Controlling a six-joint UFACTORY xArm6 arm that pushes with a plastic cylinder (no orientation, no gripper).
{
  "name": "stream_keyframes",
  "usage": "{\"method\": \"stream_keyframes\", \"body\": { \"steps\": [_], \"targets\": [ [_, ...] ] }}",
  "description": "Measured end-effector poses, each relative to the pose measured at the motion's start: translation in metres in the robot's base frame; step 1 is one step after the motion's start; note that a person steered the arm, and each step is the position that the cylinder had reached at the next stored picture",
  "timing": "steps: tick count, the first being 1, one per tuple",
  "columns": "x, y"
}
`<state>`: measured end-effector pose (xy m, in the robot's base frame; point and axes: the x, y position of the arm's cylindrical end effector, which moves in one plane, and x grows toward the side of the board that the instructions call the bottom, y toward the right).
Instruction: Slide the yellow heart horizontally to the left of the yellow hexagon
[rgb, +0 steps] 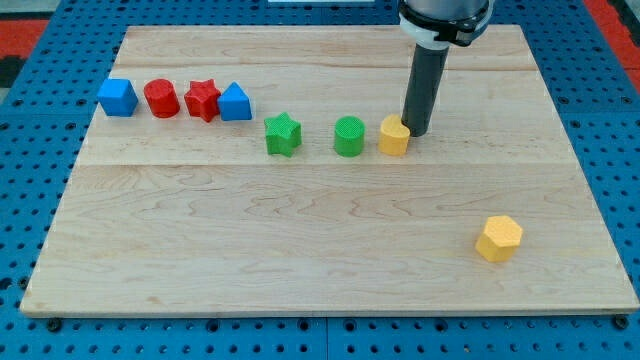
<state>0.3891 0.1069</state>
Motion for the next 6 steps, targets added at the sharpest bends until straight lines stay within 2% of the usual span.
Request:
{"method": "stream_keyframes", "body": {
  "steps": [1,3,5,6],
  "targets": [
    [-0.012,-0.032],
    [0.047,-0.028],
    [0.034,-0.052],
    [0.069,-0.078]
  ]
}}
